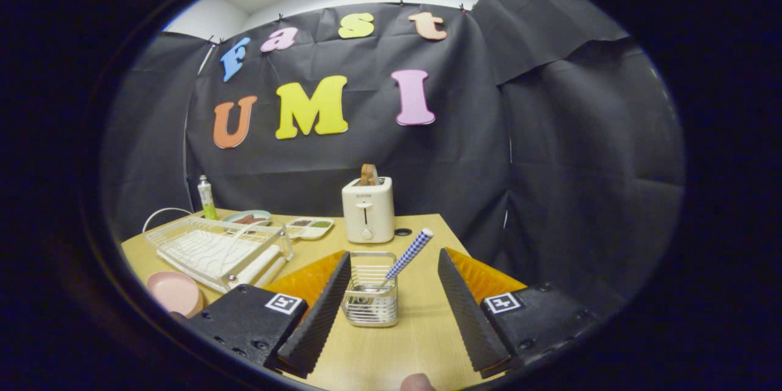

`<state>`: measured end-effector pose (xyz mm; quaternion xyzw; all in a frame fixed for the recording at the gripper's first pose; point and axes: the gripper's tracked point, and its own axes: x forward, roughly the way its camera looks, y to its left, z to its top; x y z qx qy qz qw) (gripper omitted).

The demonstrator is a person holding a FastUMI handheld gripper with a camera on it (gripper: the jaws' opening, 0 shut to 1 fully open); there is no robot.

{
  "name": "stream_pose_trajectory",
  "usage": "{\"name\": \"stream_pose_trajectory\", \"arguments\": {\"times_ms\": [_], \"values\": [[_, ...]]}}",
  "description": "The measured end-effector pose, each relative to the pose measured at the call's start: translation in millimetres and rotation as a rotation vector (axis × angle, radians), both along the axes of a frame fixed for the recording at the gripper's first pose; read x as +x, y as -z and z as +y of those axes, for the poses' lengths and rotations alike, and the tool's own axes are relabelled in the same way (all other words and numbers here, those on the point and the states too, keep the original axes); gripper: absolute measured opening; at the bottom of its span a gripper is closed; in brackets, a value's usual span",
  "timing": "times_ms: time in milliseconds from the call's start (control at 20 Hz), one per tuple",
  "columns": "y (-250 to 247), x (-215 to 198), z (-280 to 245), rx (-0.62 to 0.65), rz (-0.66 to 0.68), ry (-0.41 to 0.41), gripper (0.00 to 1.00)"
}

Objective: Take the plate from the dish rack, then take the spoon from the basket and place it into the plate.

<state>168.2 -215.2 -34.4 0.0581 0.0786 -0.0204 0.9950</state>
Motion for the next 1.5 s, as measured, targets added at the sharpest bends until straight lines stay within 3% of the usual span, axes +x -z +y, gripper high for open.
{"name": "stream_pose_trajectory", "arguments": {"times_ms": [250, 350, 700, 1050, 1300, 1500], "values": [[21.7, 38.4, -1.1, 0.049, 0.053, -0.051, 0.91], [23.9, 48.6, -0.1, 0.048, 0.063, -0.063, 0.83], [19.3, 54.7, 9.5, 0.064, 0.072, -0.078, 0.35], [7.6, 47.1, 38.0, 0.113, 0.095, -0.118, 0.18], [1.3, 46.2, 40.7, 0.117, 0.118, -0.065, 0.08], [-22.8, 43.2, 18.5, 0.067, 0.084, 0.048, 0.08]]}}
